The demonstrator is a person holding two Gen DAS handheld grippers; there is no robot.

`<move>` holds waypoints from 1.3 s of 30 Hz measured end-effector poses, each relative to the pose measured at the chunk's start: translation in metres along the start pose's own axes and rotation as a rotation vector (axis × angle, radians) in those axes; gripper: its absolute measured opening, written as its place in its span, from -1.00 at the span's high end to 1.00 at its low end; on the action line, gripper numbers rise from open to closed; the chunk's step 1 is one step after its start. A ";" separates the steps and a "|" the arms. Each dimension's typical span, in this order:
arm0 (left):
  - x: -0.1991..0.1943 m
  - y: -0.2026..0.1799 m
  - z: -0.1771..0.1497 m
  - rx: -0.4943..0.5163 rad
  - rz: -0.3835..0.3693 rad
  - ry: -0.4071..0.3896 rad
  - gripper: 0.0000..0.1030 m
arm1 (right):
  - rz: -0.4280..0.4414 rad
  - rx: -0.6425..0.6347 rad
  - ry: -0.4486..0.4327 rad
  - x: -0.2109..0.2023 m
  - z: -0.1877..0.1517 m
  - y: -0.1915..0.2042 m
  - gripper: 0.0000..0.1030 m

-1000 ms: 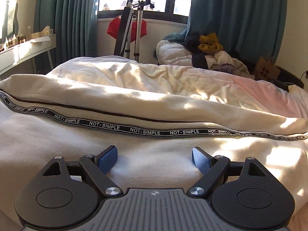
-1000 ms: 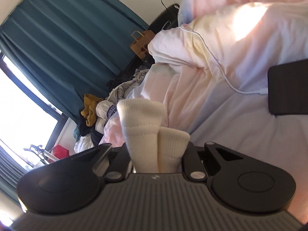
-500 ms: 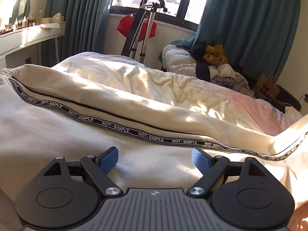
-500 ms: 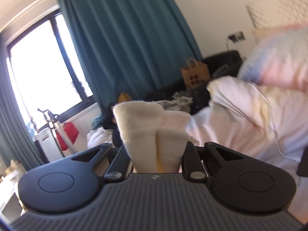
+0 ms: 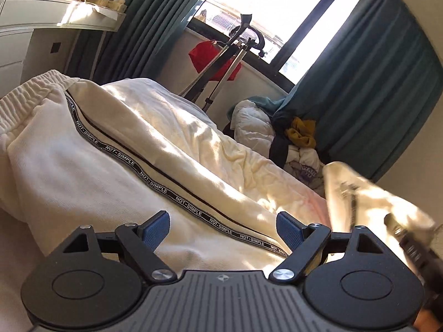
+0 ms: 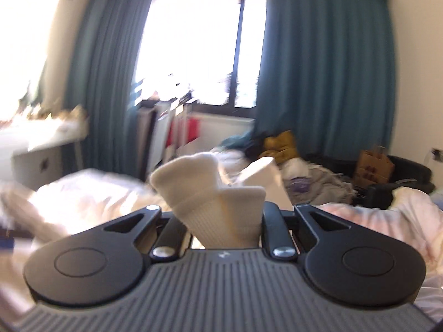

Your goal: Fold clothes

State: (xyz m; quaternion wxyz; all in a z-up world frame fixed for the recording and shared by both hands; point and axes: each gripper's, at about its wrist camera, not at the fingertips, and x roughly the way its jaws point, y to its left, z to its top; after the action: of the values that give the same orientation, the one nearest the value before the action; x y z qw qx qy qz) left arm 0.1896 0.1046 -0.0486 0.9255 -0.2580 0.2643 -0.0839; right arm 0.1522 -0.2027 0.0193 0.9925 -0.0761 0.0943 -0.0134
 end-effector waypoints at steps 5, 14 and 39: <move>0.004 -0.003 -0.004 0.006 -0.016 0.017 -0.67 | 0.143 -0.262 0.180 0.007 -0.072 0.067 0.72; 0.020 -0.010 -0.016 0.062 -0.053 0.052 -0.66 | 0.316 -0.392 0.235 -0.004 -0.084 0.073 0.52; 0.102 -0.028 -0.050 0.028 -0.247 0.216 -0.38 | 0.544 -0.010 0.397 -0.023 -0.069 0.022 0.13</move>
State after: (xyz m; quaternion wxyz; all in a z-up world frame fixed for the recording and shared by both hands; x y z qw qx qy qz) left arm 0.2485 0.0292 -0.1154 0.8779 -0.2648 0.3274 -0.2281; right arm 0.1168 -0.1903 -0.0466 0.9217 -0.0489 0.3027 0.2377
